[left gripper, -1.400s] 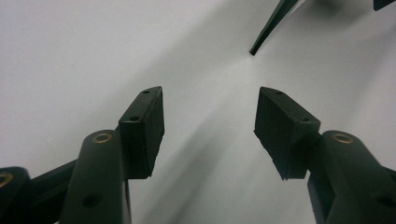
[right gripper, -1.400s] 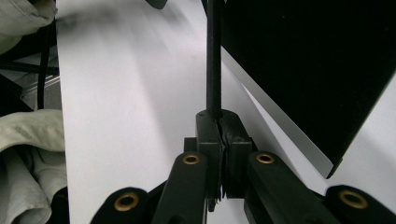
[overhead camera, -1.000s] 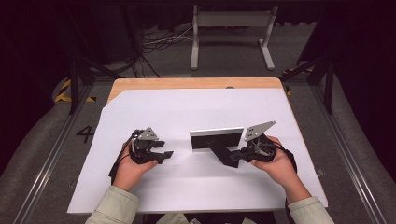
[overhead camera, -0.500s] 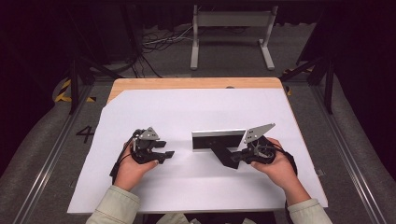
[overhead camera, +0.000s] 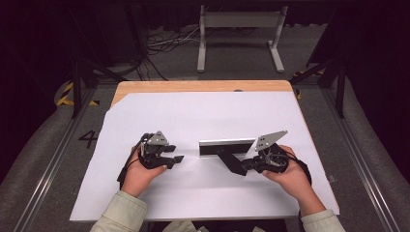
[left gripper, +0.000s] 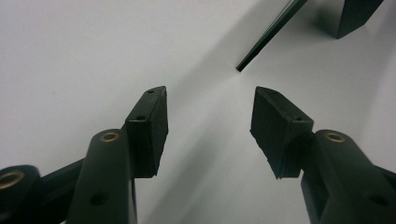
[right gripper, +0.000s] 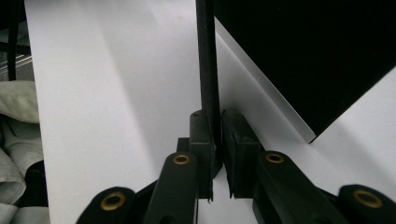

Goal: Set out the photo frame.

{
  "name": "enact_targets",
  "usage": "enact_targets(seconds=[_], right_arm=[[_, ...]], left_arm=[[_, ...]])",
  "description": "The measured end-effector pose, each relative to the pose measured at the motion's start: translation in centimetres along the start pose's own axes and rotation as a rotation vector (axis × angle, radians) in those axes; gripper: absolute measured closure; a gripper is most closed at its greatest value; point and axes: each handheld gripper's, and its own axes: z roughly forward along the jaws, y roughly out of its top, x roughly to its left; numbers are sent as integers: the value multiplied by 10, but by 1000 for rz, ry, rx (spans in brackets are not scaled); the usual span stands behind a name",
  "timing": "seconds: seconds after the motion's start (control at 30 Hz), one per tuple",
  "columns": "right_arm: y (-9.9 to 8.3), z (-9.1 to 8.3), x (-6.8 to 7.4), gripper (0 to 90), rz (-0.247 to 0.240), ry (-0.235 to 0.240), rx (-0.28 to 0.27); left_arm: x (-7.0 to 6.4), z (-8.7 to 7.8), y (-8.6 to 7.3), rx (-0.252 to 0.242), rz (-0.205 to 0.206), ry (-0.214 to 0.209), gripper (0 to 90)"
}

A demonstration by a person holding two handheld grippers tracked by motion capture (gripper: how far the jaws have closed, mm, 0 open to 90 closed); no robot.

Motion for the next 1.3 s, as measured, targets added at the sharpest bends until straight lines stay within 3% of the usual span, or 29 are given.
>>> enact_targets(seconds=[0.2, 0.3, 0.53, 0.7, 0.73, 0.77, 0.9, 1.03, 1.17, 1.3], right_arm=[[0, -7, 3, 773, 11, -6, -18], [-1, -17, 3, 750, 17, -26, -46], [-3, -31, 3, 747, 22, -52, -82], [-5, -40, 3, 757, 24, -67, -101], [-6, -45, 2, 765, 26, -79, -114], [-6, -45, 2, 765, 26, -79, -114], [-8, -51, 1, 771, 39, -95, -131], [-12, -56, 0, 769, 49, -134, -163], [-17, -63, -1, 756, 64, -222, -223], [-23, -68, -3, 750, 84, -263, -259]], left_arm=[[-2, 2, 3, -18, 6, 0, 486], [-1, 2, 4, -38, 14, -16, 537], [-1, 0, 5, -69, 8, -5, 593], [-2, -2, 5, -117, 11, 29, 693], [-1, -2, 5, -127, -10, 30, 751], [-1, -1, 5, -138, -19, 28, 751], [-4, 1, 7, -154, 5, 56, 802], [-6, 4, 10, -164, 22, 69, 804], [-7, 9, 12, -174, 31, 71, 808], [-8, 17, 14, -167, 44, 77, 825]])
